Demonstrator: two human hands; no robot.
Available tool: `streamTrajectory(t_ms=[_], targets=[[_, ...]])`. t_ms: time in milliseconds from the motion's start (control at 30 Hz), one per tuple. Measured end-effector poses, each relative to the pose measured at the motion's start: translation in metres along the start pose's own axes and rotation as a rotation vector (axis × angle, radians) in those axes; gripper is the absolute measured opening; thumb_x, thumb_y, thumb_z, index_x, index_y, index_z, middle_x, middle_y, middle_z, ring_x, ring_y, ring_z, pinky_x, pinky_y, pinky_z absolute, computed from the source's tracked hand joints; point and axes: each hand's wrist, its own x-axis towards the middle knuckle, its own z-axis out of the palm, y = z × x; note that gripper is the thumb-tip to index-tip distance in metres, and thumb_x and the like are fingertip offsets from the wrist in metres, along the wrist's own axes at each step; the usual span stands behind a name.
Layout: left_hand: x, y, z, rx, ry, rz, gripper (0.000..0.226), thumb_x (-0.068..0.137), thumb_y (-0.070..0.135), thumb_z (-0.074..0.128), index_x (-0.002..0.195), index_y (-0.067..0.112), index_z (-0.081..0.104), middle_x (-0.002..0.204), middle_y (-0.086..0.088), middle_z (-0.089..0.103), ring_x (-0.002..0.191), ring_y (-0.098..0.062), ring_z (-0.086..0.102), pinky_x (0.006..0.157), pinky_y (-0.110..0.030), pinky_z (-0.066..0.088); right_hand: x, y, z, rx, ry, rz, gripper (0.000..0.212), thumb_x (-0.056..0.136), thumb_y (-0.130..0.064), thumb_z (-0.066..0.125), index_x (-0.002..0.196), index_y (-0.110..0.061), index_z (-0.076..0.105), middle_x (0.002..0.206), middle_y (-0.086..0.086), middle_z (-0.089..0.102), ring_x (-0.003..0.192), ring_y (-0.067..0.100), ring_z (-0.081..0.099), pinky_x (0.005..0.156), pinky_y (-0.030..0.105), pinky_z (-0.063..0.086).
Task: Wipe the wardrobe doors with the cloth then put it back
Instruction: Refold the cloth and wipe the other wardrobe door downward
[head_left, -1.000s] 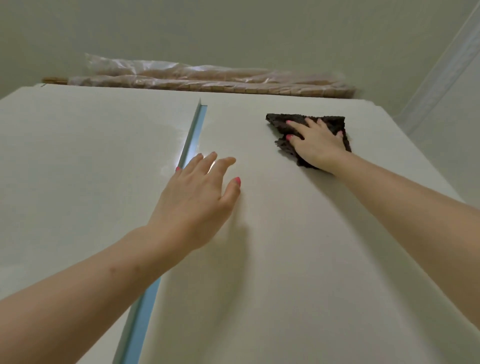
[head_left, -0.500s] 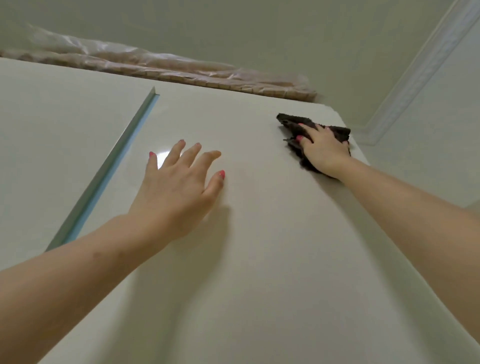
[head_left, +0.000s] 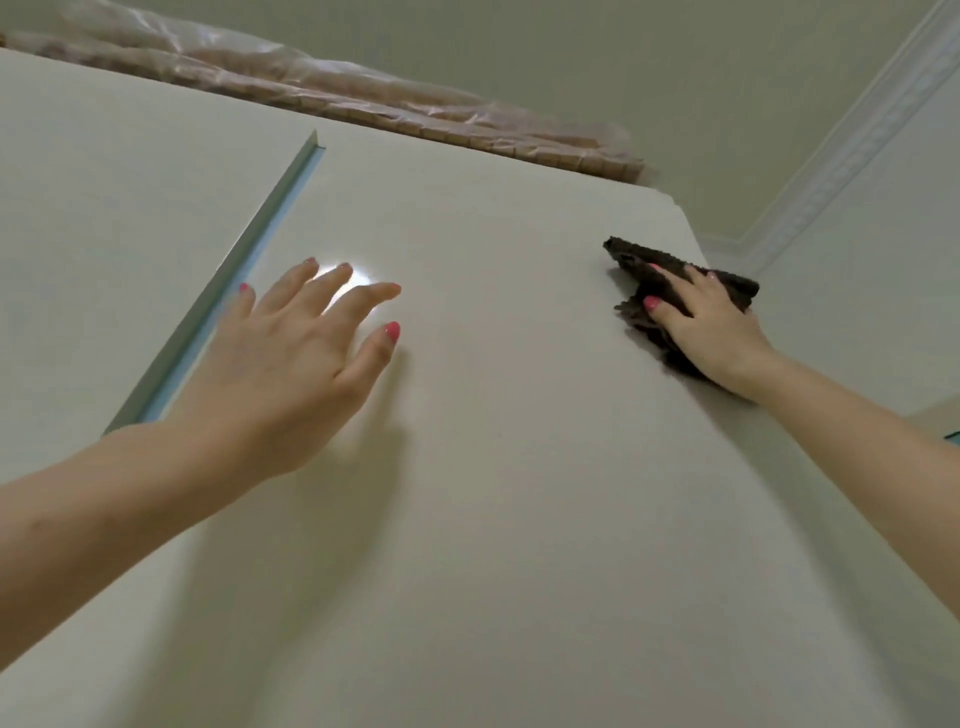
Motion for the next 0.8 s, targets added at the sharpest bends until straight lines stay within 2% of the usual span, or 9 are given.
streamTrajectory(t_ms=[100, 200, 300, 400, 500, 600, 733, 800], targets=[[-0.013, 0.005, 0.004, 0.008, -0.044, 0.036, 0.063, 0.082, 0.058, 0.006, 0.141, 0.045, 0.021, 0.156, 0.010, 0.015, 0.144, -0.009, 0.000, 0.116, -0.042, 0.004, 0.000, 0.002, 0.006, -0.006, 0.035, 0.052, 0.047, 0.102, -0.041, 0.031, 0.148, -0.040, 0.023, 0.161, -0.001, 0.009, 0.148, 0.017, -0.001, 0.117, 0.053, 0.002], [-0.022, 0.008, 0.002, -0.016, -0.068, 0.021, 0.061, 0.082, 0.057, 0.008, 0.141, 0.046, 0.018, 0.156, 0.011, 0.012, 0.144, -0.008, -0.002, 0.117, -0.042, 0.002, -0.046, -0.007, 0.010, 0.035, 0.051, 0.044, 0.046, 0.101, -0.040, 0.032, 0.146, -0.044, 0.025, 0.161, -0.004, 0.009, 0.148, 0.014, -0.001, 0.118, 0.051, -0.002], [-0.032, 0.011, -0.005, -0.064, -0.065, 0.005, 0.059, 0.083, 0.058, 0.009, 0.140, 0.048, 0.018, 0.156, 0.010, 0.012, 0.144, -0.008, -0.001, 0.117, -0.042, 0.004, -0.131, -0.013, 0.014, 0.078, 0.033, -0.102, 0.046, 0.093, -0.055, 0.028, 0.138, -0.058, 0.021, 0.159, -0.014, 0.009, 0.147, 0.006, -0.002, 0.118, 0.042, -0.005], [-0.052, 0.012, -0.015, -0.086, -0.116, 0.028, 0.058, 0.082, 0.059, 0.008, 0.140, 0.051, 0.014, 0.156, 0.013, 0.008, 0.143, -0.005, -0.004, 0.117, -0.039, 0.001, -0.188, -0.021, 0.018, 0.068, -0.071, -0.204, 0.049, 0.082, -0.063, 0.019, 0.131, -0.069, 0.015, 0.156, -0.022, 0.004, 0.144, -0.003, -0.010, 0.116, 0.037, -0.008], [-0.066, 0.013, -0.024, -0.079, -0.139, 0.058, 0.059, 0.082, 0.061, 0.006, 0.139, 0.053, 0.012, 0.156, 0.016, 0.007, 0.143, -0.002, -0.005, 0.118, -0.037, 0.000, -0.150, -0.027, 0.013, -0.011, -0.128, -0.212, 0.050, 0.088, -0.062, 0.025, 0.135, -0.066, 0.009, 0.160, -0.012, 0.000, 0.146, 0.007, -0.010, 0.116, 0.048, -0.007], [-0.070, 0.011, -0.031, -0.089, -0.150, 0.024, 0.058, 0.081, 0.062, 0.007, 0.139, 0.055, 0.010, 0.155, 0.018, 0.006, 0.142, 0.000, -0.005, 0.117, -0.033, 0.000, -0.090, -0.040, 0.016, -0.091, -0.108, -0.178, 0.049, 0.097, -0.055, 0.031, 0.142, -0.057, 0.012, 0.161, -0.005, 0.002, 0.148, 0.016, -0.006, 0.116, 0.056, -0.004], [-0.076, 0.005, -0.037, -0.086, -0.146, 0.013, 0.057, 0.082, 0.062, 0.009, 0.138, 0.055, 0.011, 0.155, 0.019, 0.007, 0.142, 0.000, -0.004, 0.116, -0.032, 0.001, -0.070, -0.064, 0.031, -0.092, -0.031, -0.041, 0.050, 0.099, -0.052, 0.027, 0.147, -0.047, 0.015, 0.161, 0.004, 0.004, 0.148, 0.023, -0.006, 0.115, 0.059, -0.005], [-0.081, 0.000, -0.037, -0.089, -0.153, 0.000, 0.056, 0.083, 0.061, 0.010, 0.138, 0.055, 0.011, 0.155, 0.019, 0.007, 0.142, 0.000, -0.003, 0.116, -0.033, 0.002, -0.095, -0.078, 0.036, -0.072, -0.030, -0.131, 0.050, 0.097, -0.056, 0.025, 0.146, -0.049, 0.017, 0.161, 0.002, 0.006, 0.148, 0.022, -0.004, 0.116, 0.057, -0.004]])
